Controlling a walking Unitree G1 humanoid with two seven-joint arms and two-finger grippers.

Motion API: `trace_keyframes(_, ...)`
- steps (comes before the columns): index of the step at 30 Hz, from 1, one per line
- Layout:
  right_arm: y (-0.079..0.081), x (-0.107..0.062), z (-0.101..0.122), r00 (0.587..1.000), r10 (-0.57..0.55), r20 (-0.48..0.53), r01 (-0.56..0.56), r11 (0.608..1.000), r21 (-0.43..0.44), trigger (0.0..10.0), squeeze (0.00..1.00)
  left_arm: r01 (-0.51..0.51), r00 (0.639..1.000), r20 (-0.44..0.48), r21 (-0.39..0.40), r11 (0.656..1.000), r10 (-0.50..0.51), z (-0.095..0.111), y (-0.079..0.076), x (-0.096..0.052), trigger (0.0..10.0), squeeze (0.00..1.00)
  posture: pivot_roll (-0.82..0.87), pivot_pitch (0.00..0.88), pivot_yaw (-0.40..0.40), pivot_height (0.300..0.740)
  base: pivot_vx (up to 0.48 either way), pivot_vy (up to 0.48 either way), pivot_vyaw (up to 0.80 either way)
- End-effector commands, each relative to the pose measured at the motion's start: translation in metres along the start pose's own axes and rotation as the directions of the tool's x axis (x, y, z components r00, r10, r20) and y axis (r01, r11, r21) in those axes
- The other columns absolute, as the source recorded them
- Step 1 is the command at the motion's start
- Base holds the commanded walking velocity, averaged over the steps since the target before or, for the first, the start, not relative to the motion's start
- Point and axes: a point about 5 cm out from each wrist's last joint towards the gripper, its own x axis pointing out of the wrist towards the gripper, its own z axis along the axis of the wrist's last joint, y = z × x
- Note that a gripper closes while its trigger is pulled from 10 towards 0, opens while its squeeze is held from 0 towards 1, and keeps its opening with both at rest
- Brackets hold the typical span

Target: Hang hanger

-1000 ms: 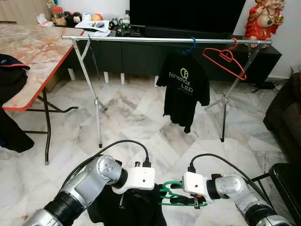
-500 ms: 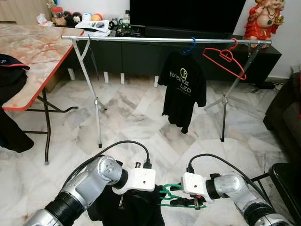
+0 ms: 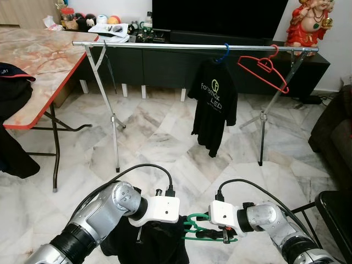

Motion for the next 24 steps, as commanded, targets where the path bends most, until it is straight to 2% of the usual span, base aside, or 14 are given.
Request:
trace_keyframes(1,0.000,0.002,0.002,1.000,0.007,0.002,-0.007,1.000,0.001,10.0,0.00,-0.007,0.999,0.044,0.035,0.999,0.006,0.012,0.004,-0.001,10.0,0.00,0.01,0.086,-0.068,0.740,0.000,0.000,0.00)
trace_keyframes(14,-0.004,-0.013,-0.004,0.994,-0.095,0.058,0.092,0.994,0.051,10.0,0.00,-0.018,0.999,0.048,-0.001,1.000,0.018,0.007,0.006,-0.007,10.0,0.00,0.00,0.091,-0.067,0.740,0.000,0.000,0.00)
trace_keyframes(24,-0.003,-0.017,-0.006,0.987,-0.125,0.100,0.117,0.989,0.090,10.0,0.00,-0.017,0.998,0.058,-0.016,1.000,0.018,0.006,0.007,-0.008,10.0,0.00,0.00,0.089,-0.063,0.740,0.000,0.000,0.00)
